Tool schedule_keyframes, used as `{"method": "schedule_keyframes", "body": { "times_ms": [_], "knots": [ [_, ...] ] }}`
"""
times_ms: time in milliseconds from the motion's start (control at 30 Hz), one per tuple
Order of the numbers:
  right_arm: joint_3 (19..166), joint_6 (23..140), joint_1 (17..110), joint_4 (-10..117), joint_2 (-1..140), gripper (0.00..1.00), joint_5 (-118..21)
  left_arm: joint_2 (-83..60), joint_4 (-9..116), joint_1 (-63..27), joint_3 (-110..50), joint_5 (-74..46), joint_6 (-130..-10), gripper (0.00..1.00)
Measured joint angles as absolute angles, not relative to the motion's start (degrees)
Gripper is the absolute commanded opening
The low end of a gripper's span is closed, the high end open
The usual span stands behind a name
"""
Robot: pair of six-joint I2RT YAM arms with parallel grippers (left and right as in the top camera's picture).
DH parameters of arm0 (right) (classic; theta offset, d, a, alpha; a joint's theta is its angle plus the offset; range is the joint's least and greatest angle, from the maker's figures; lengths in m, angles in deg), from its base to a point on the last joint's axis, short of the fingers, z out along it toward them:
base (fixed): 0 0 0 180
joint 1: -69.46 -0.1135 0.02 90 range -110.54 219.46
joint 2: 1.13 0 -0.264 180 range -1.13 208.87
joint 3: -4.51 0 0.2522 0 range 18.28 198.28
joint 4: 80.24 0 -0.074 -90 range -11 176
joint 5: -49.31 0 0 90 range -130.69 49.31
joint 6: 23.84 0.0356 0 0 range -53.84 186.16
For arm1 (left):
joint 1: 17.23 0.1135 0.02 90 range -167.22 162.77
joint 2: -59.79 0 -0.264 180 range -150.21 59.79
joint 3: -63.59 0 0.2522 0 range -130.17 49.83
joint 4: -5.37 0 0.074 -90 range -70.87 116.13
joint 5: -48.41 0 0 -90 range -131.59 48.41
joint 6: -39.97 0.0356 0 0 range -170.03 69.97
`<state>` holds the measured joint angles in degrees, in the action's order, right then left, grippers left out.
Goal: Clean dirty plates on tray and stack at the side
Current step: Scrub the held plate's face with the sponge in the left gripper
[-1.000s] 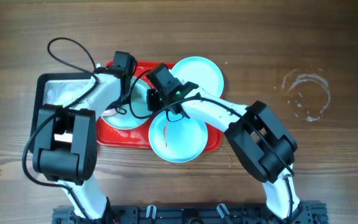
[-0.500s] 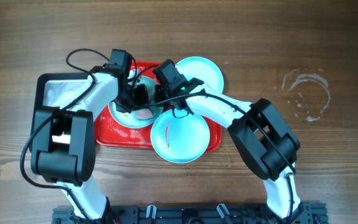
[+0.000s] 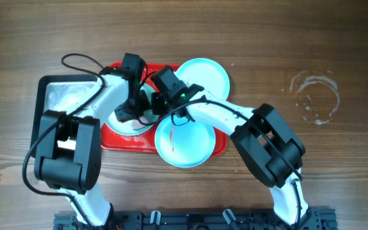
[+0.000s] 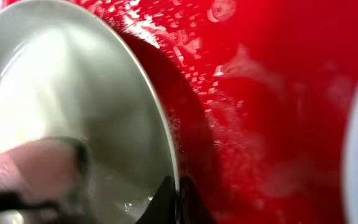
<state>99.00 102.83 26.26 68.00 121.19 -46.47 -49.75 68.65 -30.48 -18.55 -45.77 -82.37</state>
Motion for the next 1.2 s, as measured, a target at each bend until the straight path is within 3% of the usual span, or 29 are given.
{"method": "schedule_keyframes", "body": {
  "times_ms": [400, 600, 833, 1200],
  "knots": [
    [99.03, 102.98, 26.26, 68.42, 121.19, 0.04, -47.28, -48.63, 54.81, -31.42, -11.32, -70.41, -87.63, 0.04],
    [99.03, 102.96, 26.26, 68.42, 121.19, 0.04, -47.28, -49.84, 55.25, -31.49, -11.17, -77.27, -89.86, 0.04],
    [99.03, 102.9, 26.22, 68.42, 121.19, 0.04, -48.83, -49.94, 63.2, -31.51, -11.8, -75.76, -87.37, 0.04],
    [99.03, 102.92, 27.44, 68.0, 121.19, 0.04, -48.33, -48.13, 56.28, -28.78, -11.54, -66.01, -78.67, 0.04]
  ]
}}
